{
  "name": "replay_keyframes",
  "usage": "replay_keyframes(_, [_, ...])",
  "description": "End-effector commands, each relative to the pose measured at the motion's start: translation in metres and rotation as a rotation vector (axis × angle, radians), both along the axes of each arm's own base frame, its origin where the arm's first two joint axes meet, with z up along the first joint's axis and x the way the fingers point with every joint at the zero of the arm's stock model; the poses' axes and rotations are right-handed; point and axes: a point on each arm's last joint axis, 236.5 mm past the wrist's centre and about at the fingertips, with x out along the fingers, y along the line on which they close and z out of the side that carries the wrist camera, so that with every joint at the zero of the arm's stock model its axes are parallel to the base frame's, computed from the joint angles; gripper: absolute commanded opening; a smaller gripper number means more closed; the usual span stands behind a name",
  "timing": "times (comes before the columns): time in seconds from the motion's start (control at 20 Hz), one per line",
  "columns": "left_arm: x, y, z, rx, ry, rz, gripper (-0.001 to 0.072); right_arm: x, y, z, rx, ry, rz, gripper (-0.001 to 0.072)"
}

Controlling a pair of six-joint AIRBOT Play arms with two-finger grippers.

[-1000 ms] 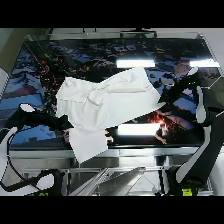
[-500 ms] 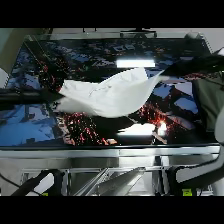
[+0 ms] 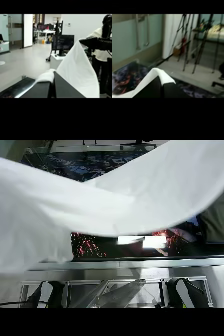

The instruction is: Fold the shirts.

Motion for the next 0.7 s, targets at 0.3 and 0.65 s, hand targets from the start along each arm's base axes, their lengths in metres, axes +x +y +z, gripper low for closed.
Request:
replay_keyframes(0.3, [0.195,0.018,-0.173,0.149,0.667,-0.080,0.0022,0.123,-0.033,-0.190,0.304,0.582,0.126,0.0019])
replay_keyframes(0.65, [0.312,0.018,-0.470,0.226,1.299,-0.085,0.0022,0.234,-0.046,-0.527,0.489,1.120,-0.051,0.0019])
